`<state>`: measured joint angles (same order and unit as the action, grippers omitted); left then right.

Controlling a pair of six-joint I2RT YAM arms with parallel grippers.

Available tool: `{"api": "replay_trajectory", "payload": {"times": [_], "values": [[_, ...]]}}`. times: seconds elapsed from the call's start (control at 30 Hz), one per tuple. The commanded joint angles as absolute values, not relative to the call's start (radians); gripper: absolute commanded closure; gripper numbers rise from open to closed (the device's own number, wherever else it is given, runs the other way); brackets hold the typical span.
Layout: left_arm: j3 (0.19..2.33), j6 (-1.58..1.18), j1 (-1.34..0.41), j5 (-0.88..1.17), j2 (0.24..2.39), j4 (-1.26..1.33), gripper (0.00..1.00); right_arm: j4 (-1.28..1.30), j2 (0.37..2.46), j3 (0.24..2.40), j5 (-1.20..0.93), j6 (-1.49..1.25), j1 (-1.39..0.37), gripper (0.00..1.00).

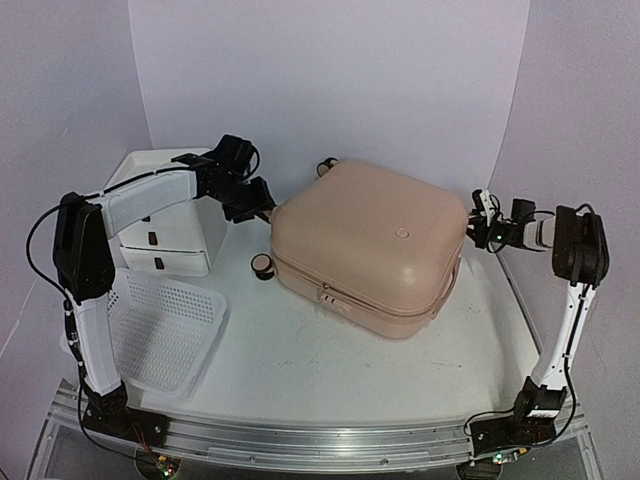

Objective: Open, take out, and arrange the luggage

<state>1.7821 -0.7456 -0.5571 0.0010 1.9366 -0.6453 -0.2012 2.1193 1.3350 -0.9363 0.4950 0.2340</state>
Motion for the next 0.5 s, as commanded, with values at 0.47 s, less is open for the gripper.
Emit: {"api": "replay_trajectory", "payload": {"times": [0.47], "values": [[1.913, -0.102, -0.586, -0.112, 2.081, -0.753, 0.75, -0.585, 2.548, 1.907, -1.07, 0.374, 0.191, 1.0]]}}
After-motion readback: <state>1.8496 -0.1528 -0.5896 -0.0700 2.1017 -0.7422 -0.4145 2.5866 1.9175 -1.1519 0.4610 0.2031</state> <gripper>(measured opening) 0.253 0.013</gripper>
